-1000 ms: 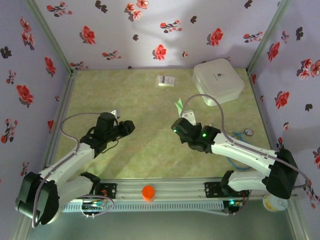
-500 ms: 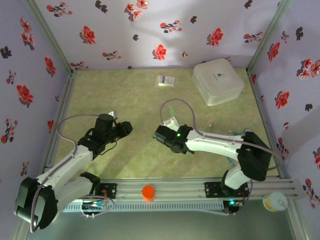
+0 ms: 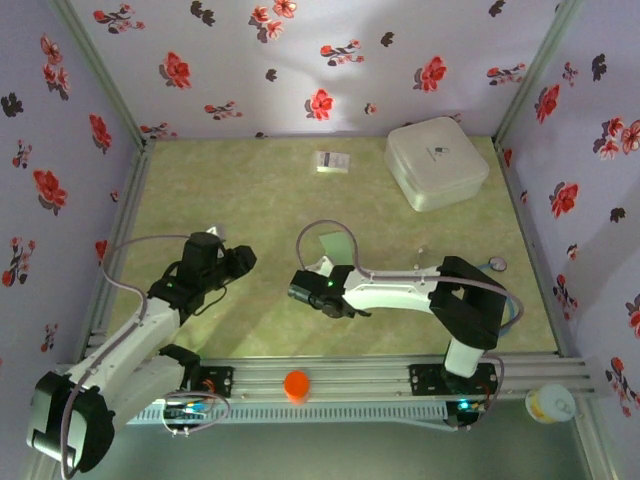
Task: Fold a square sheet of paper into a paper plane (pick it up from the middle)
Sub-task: Turn over the paper at the center of the table, then rotate the paper at the center of the table.
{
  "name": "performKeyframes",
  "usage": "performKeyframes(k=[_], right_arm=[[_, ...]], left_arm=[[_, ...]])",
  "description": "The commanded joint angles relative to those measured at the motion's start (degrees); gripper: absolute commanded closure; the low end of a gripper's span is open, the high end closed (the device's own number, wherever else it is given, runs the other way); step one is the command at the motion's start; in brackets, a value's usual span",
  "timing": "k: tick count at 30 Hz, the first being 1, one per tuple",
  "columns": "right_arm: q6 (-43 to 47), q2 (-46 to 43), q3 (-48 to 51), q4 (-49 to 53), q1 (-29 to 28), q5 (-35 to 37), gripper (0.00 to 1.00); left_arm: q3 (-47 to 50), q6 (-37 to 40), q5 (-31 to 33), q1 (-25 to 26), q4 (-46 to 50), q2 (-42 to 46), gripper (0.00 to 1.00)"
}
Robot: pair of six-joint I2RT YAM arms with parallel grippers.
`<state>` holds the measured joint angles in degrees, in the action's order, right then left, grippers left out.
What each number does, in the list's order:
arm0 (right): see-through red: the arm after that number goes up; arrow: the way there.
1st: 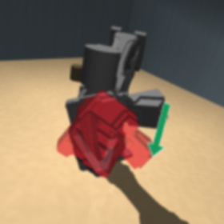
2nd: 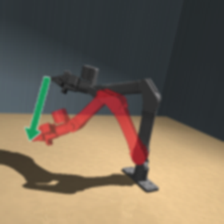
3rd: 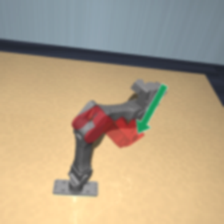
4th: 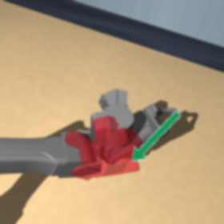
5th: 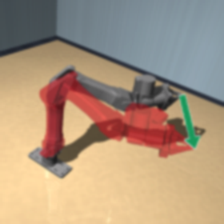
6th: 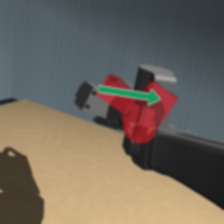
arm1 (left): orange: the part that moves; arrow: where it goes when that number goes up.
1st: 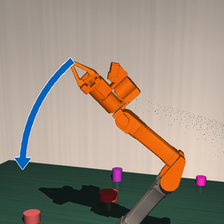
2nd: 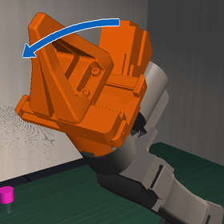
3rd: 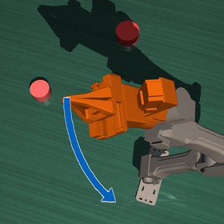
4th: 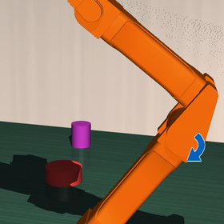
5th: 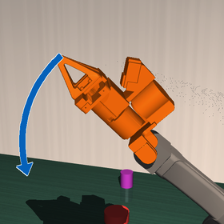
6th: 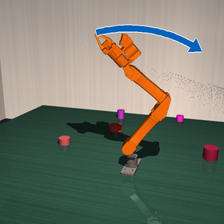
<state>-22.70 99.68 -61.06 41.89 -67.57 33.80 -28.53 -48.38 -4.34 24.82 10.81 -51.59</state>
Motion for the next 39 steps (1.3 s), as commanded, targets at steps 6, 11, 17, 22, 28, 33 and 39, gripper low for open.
performKeyframes(k=[6, 11, 17, 22, 28, 33, 39], right_arm=[[-0.01, 1.81, -0.28, -4.74, -0.29, -10.67, 0.71], [0.79, -1.48, 0.66, -9.01, -0.15, -15.14, 0.58], [-0.26, -9.48, 4.71, -16.76, 2.53, -23.76, 0.46], [-3.34, -16.51, 10.08, -25.91, 7.91, -32.06, 0.42], [-11.4, -21.8, 18.21, -38.06, 17.3, -39.97, 0.38], [-17.81, -21.31, 22.55, -44.79, 24.45, -46.66, 0.44], [-23.14, -18.44, 24.51, -48.44, 27.13, -49.7, 0.52]], left_arm=[[3.39, -4.56, 1.63, -0.87, -3.17, 1.66, 0.59], [3.57, -4.53, 1.6, -1.0, -3.02, 1.46, 0.57], [2.75, -3.96, 1.36, -1.26, -2.43, 1.43, 0.54], [1.16, -3.31, 0.57, -1.42, -0.13, 1.5, 0.54], [1.37, -4.36, -0.86, -1.39, 0.23, 1.64, 0.53], [1.55, -5.24, -1.8, -1.29, -0.88, 1.5, 0.53], [2.14, -5.25, -4.37, -1.37, -1.23, 1.62, 0.57]])
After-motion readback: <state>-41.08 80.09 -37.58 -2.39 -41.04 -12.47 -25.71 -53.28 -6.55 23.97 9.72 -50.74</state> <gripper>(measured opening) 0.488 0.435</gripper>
